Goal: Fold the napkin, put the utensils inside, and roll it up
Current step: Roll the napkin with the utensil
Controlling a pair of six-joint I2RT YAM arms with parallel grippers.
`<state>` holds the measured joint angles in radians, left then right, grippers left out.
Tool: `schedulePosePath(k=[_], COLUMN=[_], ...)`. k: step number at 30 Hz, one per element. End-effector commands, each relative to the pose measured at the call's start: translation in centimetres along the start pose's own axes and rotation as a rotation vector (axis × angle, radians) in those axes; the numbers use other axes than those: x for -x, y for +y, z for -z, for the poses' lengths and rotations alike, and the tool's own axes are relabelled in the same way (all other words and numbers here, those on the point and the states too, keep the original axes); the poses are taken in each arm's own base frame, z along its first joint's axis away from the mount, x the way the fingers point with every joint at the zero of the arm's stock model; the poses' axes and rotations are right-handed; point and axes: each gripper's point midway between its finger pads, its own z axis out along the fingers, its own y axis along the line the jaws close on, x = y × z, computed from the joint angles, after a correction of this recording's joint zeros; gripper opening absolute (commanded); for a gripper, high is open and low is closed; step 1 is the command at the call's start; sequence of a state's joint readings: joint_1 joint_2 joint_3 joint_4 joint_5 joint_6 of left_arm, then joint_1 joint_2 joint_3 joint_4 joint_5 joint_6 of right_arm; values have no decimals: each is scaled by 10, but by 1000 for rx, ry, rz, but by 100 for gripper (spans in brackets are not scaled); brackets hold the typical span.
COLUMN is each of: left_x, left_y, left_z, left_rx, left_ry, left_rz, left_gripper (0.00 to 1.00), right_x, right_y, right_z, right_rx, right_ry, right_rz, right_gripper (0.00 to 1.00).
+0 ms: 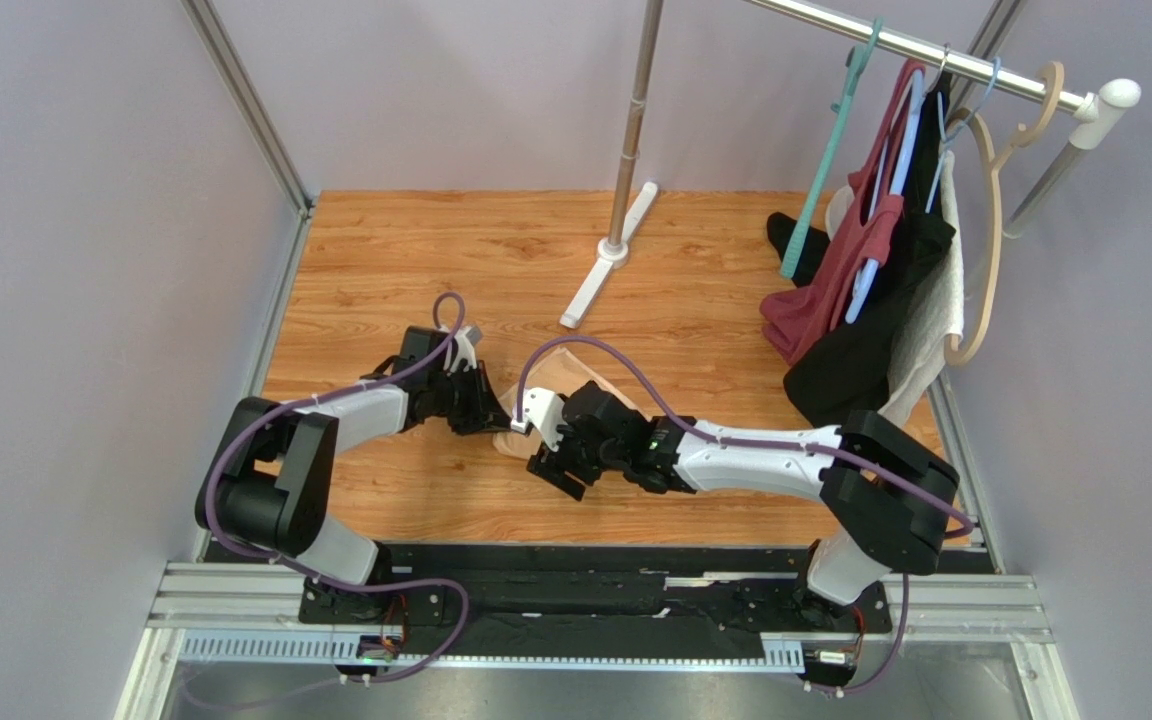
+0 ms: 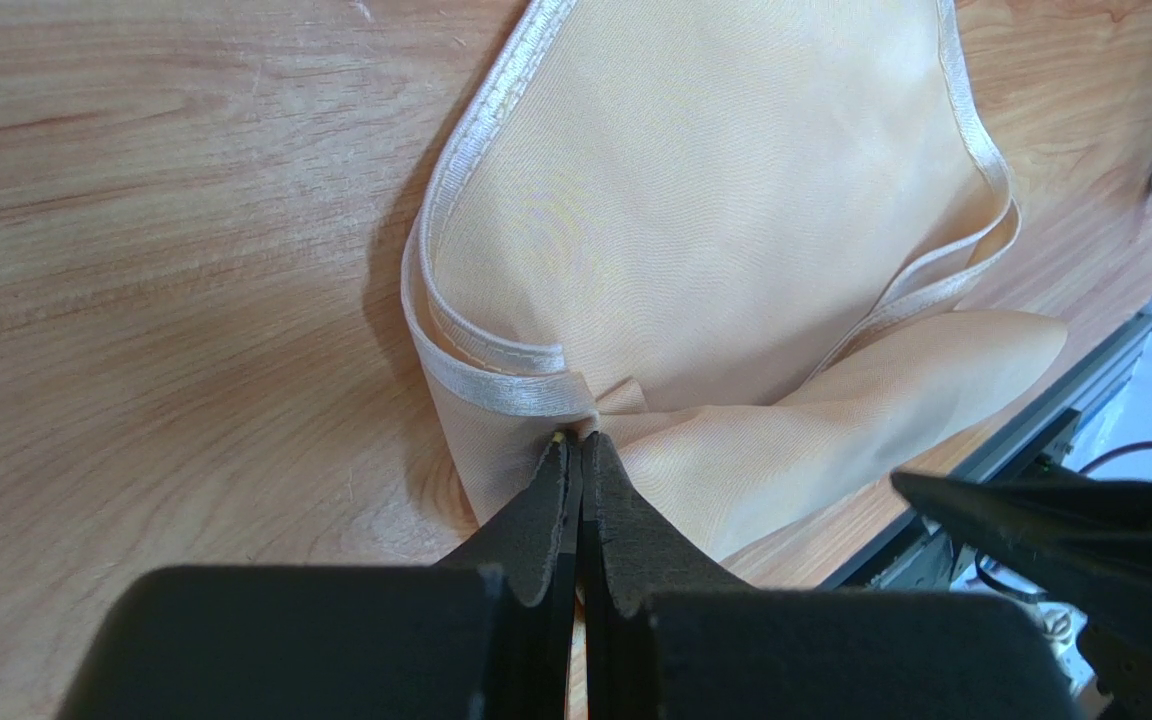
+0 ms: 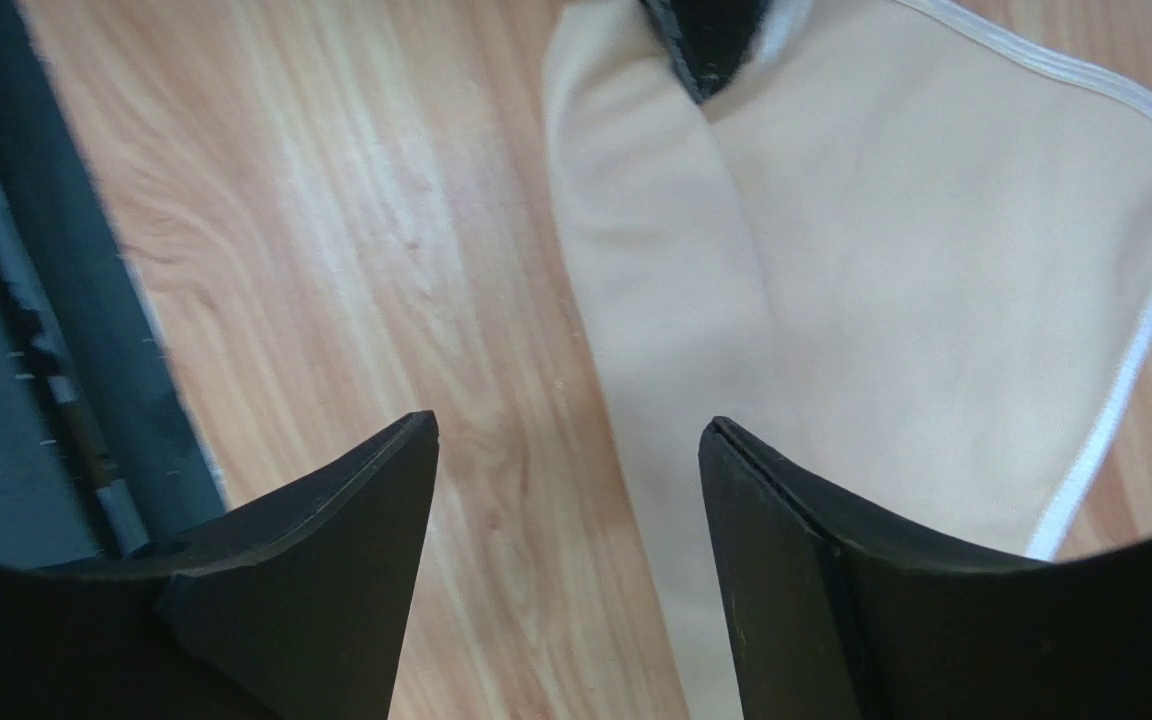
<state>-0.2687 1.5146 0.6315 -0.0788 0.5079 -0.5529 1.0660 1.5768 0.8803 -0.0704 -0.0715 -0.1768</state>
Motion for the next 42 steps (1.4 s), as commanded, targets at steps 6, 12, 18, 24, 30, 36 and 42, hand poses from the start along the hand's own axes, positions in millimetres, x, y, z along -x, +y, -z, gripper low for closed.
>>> schedulePosePath(k=[6, 12, 18, 24, 30, 36, 42], left_x=[-1, 0, 3, 5, 10, 35, 69], left_y=[7, 7, 5, 4, -2, -20, -15], left_z=[-2, -3, -4, -5, -5, 7, 39], left_rx=[39, 39, 32, 24, 9, -18, 119], left_ry=[16, 17, 17, 18, 10, -74, -252], left_rz=[-27, -27, -28, -30, -40, -74, -102], left_gripper=[0, 0, 0, 0, 0, 34, 62], right_x=[10, -1, -20, -30, -52, -75, -84], right_y=[-30, -23, -25, -30, -32, -12, 6], right_z=[-14, -25, -35, -44, -49, -41, -24], right_rx=[-216, -183, -192, -172, -117, 11, 148], right_ry=[-28, 14, 73, 110, 205, 305, 341], right_rz=[173, 190, 192, 162, 100, -87, -333], right_gripper=[68, 65, 63, 63, 51, 21, 18])
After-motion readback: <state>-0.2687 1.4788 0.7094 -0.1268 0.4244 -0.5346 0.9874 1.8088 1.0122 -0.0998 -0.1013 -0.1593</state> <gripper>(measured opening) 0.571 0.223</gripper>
